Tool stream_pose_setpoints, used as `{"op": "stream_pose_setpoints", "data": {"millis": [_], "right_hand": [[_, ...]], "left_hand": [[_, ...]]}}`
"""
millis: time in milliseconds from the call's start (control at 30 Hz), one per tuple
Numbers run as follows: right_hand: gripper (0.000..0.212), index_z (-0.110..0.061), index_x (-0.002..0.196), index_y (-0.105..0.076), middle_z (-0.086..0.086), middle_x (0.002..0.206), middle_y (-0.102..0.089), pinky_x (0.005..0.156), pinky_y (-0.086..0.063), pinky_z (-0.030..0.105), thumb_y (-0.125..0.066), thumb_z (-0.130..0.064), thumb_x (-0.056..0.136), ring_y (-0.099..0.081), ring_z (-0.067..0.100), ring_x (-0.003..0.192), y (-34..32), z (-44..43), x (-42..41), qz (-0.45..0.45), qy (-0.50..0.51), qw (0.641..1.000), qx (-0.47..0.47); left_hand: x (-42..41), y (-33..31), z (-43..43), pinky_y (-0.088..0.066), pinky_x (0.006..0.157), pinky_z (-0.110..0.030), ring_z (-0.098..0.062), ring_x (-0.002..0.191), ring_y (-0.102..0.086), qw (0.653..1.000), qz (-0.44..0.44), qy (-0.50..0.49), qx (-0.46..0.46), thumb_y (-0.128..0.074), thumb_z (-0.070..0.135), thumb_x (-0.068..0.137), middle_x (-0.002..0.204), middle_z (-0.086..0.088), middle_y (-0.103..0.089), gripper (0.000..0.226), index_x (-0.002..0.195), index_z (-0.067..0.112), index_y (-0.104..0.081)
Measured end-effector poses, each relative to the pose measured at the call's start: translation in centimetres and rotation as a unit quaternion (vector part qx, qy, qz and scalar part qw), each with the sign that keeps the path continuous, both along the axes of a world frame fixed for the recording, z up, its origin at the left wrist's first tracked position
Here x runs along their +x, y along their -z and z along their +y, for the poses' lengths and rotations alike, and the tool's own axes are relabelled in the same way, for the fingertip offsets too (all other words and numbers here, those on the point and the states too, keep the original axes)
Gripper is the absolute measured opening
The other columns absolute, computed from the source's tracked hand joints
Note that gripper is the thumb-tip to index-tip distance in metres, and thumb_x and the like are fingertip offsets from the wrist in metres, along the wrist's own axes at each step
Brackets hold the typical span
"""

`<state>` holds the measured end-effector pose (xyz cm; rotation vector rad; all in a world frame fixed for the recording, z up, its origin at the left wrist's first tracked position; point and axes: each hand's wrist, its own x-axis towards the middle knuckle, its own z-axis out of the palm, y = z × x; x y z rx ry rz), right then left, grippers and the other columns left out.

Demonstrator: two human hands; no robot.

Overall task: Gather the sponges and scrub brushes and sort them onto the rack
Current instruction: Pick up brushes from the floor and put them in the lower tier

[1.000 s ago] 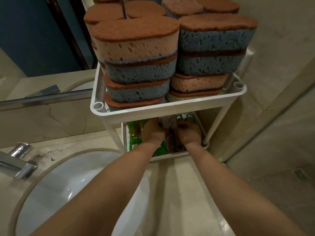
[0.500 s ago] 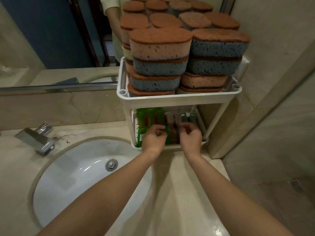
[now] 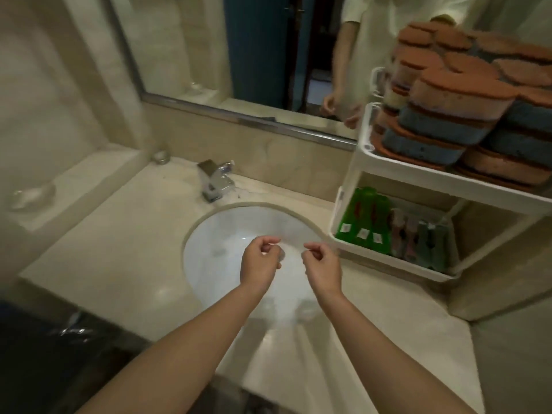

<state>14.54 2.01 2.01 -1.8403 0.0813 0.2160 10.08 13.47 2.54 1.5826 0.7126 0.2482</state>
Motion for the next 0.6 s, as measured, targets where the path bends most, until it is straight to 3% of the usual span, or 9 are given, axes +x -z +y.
{"op": "stream_pose_setpoints", "data": {"millis": [167, 433, 600], "right_hand": [[0.019, -0.018, 0.099, -0.065, 0.002, 0.096, -0.067, 0.081, -0.053, 0.038, -0.055, -0.009, 0.086, -0.063, 0.017, 0.086, -0.3, 6.5, -3.1, 0.028, -0.109, 0.994, 0.011], [0.02, -0.019, 0.099, -0.064, 0.006, 0.094, -0.067, 0.082, -0.052, 0.039, -0.053, -0.008, 0.086, -0.063, 0.021, 0.086, 0.1, 15.5, -10.0, 0.039, -0.291, 0.956, 0.001], [0.02, -0.022, 0.097, -0.063, 0.001, 0.092, -0.066, 0.083, -0.053, 0.038, -0.053, -0.01, 0.085, -0.065, 0.02, 0.087, 1.1, 19.9, -14.9, 0.035, -0.385, 0.922, -0.025]], "left_hand": [[-5.7, 0.2, 5.8, -0.04, 0.054, -0.023, -0.005, 0.051, -0.06, 0.994, 0.008, -0.105, 0.0, -0.054, 0.014, 0.085, 0.09, 0.003, -0.065, 0.019, 0.092, 0.028, -0.064], [-15.1, 0.7, 12.2, -0.037, 0.048, -0.022, -0.008, 0.047, -0.056, 0.961, 0.018, -0.276, -0.018, -0.054, 0.007, 0.085, 0.083, -0.002, -0.063, 0.019, 0.09, 0.022, -0.065], [-21.3, 1.2, 14.4, -0.035, 0.038, -0.013, -0.011, 0.046, -0.051, 0.931, 0.011, -0.365, -0.026, -0.053, 0.0, 0.086, 0.075, -0.004, -0.059, 0.018, 0.092, 0.012, -0.064]]}}
